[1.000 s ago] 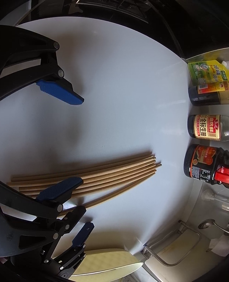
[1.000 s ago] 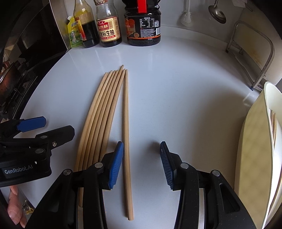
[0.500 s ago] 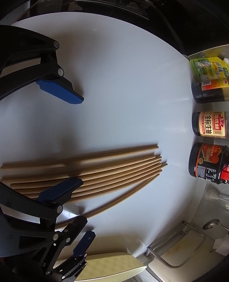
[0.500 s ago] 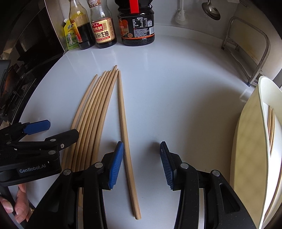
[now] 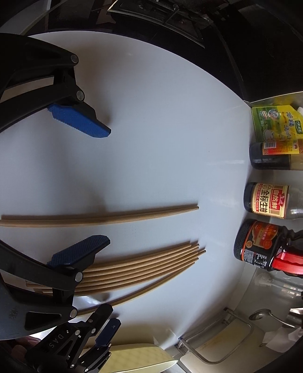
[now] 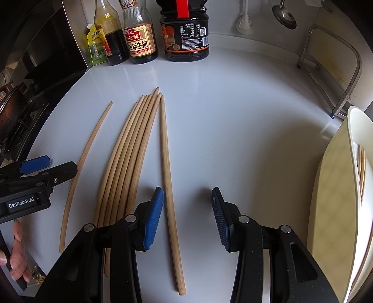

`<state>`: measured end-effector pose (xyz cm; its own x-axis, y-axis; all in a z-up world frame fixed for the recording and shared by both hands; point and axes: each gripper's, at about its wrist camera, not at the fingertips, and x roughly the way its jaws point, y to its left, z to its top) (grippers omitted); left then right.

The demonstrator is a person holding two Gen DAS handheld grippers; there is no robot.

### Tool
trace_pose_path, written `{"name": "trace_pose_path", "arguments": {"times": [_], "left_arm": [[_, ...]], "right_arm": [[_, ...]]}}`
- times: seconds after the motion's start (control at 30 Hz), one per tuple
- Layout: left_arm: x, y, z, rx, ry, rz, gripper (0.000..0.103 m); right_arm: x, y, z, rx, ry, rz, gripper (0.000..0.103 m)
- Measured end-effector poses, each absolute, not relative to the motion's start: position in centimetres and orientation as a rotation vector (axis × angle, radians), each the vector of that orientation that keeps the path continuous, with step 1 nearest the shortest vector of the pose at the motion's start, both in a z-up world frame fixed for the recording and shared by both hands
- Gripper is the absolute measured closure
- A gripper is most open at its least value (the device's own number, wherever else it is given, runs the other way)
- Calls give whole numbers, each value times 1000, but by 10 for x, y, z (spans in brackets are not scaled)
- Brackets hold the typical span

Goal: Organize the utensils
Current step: 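Close the left tool on one chopstick while the right tool grasps another chopstick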

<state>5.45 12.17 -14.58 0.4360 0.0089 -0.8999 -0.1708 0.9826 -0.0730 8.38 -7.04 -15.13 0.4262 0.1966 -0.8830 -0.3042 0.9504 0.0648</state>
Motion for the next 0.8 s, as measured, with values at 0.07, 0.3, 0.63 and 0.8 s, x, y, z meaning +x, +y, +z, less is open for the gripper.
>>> {"name": "trace_pose_path", "arguments": {"times": [0.07,0.3,0.63,0.8], "left_arm": [[53,127,-145,-176,1113,116,19],[53,133,-147,-185,1120,135,17],[51,141,-146,-185,1109,162,15],[54,146,-149,-187,1126,173,15]], "right_arm": [[84,-68,-151,-112,1088,318,62],[84,-65,-152,-125,1086,320,61],[87,-62,-153,-129,1085,316,61],[88,-59,-154,-137,1081,310,61]]}}
